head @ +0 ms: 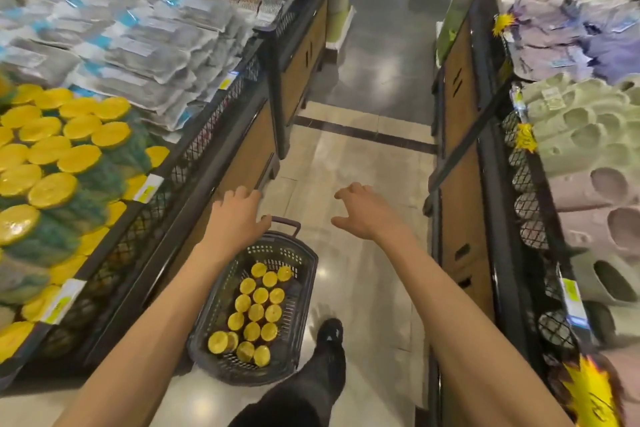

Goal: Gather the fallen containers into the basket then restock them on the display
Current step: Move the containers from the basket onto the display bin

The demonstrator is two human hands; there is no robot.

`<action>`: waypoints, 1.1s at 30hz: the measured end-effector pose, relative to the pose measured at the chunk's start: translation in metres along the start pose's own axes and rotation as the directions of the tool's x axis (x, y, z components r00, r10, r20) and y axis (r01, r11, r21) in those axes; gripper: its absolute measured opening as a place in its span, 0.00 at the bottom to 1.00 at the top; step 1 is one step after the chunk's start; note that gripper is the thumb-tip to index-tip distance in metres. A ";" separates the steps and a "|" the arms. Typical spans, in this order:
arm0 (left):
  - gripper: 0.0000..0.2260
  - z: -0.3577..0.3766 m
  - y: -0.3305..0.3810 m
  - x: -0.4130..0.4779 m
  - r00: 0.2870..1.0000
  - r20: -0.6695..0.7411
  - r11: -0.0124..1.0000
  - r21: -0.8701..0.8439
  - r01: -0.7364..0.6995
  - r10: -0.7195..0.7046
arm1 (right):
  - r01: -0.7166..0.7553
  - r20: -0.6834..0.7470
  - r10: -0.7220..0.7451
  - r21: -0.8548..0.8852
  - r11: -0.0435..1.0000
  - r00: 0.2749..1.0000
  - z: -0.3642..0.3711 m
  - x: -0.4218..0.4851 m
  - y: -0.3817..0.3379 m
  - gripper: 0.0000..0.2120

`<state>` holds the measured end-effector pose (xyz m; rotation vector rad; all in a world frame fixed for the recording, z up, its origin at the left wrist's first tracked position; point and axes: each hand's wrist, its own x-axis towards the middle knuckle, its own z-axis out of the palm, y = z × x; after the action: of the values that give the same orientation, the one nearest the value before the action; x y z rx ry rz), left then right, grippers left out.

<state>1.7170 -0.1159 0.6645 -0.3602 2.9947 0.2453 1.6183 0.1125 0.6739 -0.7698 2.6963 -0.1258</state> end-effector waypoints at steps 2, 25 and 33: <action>0.24 0.008 0.004 0.019 0.999 0.048 0.999 -0.034 0.022 -0.020 | 0.027 0.023 -0.026 -0.014 1.000 0.999 -0.005 0.023 0.010 0.28; 0.23 0.047 -0.034 0.058 0.685 0.109 0.671 -0.140 0.728 -0.720 | 0.722 0.435 -0.612 -0.142 0.677 0.660 0.006 0.267 -0.072 0.26; 0.21 0.081 -0.012 0.024 0.332 0.169 0.291 -0.228 0.929 -0.928 | 0.900 0.587 -0.706 -0.097 0.425 0.397 0.040 0.309 -0.107 0.25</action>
<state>1.7045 -0.1189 0.5798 -2.0205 2.1360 0.5199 1.4379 -0.1408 0.5647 -1.9630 1.6157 0.3744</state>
